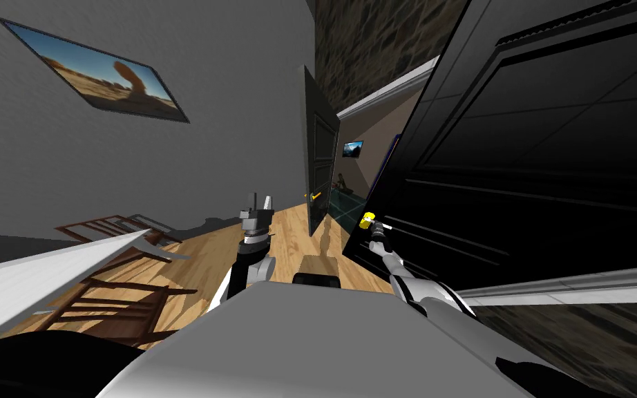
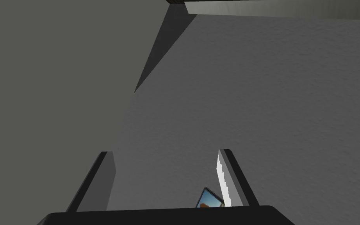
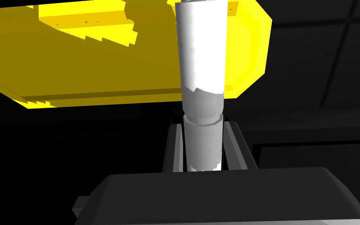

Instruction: Pull the door open

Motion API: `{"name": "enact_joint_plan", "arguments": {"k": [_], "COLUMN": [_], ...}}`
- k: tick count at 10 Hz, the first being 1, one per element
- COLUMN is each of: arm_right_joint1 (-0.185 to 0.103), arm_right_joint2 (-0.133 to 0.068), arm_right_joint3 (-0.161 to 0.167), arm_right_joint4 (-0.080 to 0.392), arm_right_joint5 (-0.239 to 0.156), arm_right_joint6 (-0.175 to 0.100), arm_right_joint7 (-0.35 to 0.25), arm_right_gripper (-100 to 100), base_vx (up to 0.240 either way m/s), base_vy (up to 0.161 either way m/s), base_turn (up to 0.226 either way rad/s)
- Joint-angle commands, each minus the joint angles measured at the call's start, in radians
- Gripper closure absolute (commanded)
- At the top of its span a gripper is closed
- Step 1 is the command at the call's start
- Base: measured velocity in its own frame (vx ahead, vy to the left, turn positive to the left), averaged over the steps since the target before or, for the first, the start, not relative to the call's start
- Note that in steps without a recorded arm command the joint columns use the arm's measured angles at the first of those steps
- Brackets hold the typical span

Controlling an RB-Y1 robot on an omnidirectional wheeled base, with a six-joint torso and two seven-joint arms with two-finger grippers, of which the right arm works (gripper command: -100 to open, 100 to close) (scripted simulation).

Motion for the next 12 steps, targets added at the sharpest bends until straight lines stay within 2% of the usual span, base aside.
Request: {"name": "enact_joint_plan", "arguments": {"k": [1, 5, 12], "arm_right_joint1": [0.011, 0.012, 0.028], "arm_right_joint2": [0.001, -0.001, -0.015], "arm_right_joint3": [0.013, 0.031, 0.099], "arm_right_joint4": [-0.023, -0.026, -0.057], "arm_right_joint5": [0.008, 0.017, 0.045], "arm_right_joint6": [0.007, 0.008, 0.010], "arm_right_joint7": [-0.015, -0.032, -0.099], "arm_right_gripper": [100, 100, 100], "base_vx": [-0.233, -0.170, -0.192], "base_vy": [-0.038, -0.033, -0.037], "base_turn": [0.131, 0.066, 0.099]}}
